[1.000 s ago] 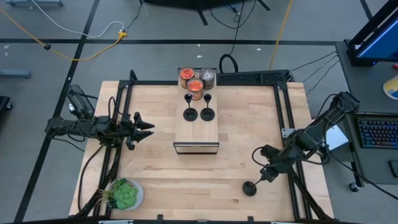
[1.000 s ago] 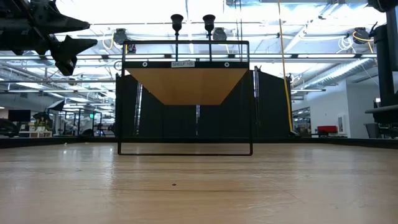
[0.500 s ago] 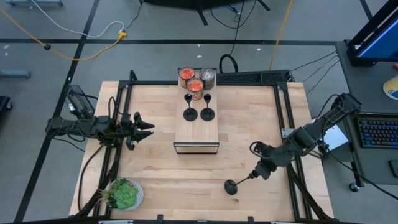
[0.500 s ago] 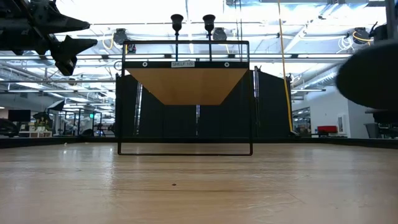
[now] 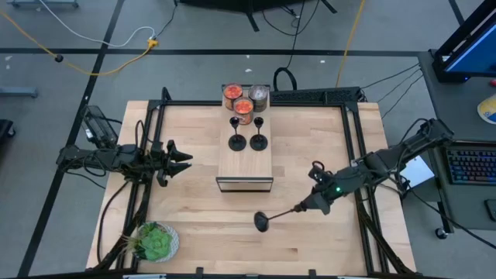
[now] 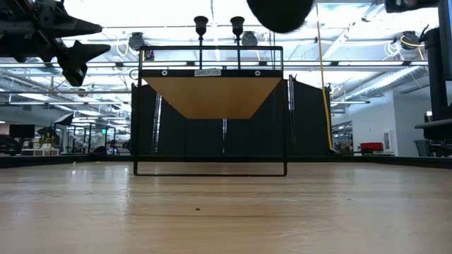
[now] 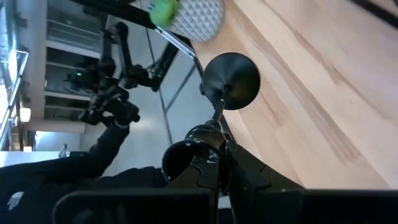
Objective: Pick & Place candle stick holders
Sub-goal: Put the black candle holder on the shelf
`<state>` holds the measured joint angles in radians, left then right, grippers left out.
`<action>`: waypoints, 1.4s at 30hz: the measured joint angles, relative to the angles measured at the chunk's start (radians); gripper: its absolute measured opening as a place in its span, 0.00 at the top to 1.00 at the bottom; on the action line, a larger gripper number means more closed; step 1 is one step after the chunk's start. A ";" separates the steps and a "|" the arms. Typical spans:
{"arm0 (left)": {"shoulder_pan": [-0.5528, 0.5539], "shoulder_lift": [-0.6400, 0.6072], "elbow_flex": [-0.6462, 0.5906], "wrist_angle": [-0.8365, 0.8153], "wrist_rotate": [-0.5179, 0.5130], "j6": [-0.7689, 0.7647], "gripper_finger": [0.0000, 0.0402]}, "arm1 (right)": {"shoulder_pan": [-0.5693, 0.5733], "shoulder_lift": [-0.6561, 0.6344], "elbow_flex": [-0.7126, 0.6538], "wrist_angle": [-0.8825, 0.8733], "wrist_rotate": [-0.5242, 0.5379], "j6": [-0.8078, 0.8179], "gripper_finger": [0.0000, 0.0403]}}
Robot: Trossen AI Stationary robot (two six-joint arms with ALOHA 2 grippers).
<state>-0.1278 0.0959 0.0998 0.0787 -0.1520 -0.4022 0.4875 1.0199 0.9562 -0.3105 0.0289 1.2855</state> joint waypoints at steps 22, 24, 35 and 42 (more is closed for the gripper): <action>0.000 0.000 0.000 0.000 -0.004 0.005 0.56 | -0.302 0.120 0.513 -0.458 0.005 -0.419 0.99; 0.000 0.000 0.000 0.000 -0.005 0.005 0.56 | -0.343 0.147 0.537 -0.474 -0.035 -0.457 0.99; 0.000 0.000 0.000 0.000 -0.005 0.005 0.56 | -0.503 0.349 0.689 -0.603 -0.186 -0.657 0.99; 0.000 0.000 0.000 -0.001 -0.005 0.019 0.56 | -0.561 0.434 0.803 -0.702 -0.193 -0.725 0.99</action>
<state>-0.1279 0.0959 0.0998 0.0781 -0.1570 -0.3828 -0.0735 1.4542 1.7595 -1.0122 -0.1637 0.5602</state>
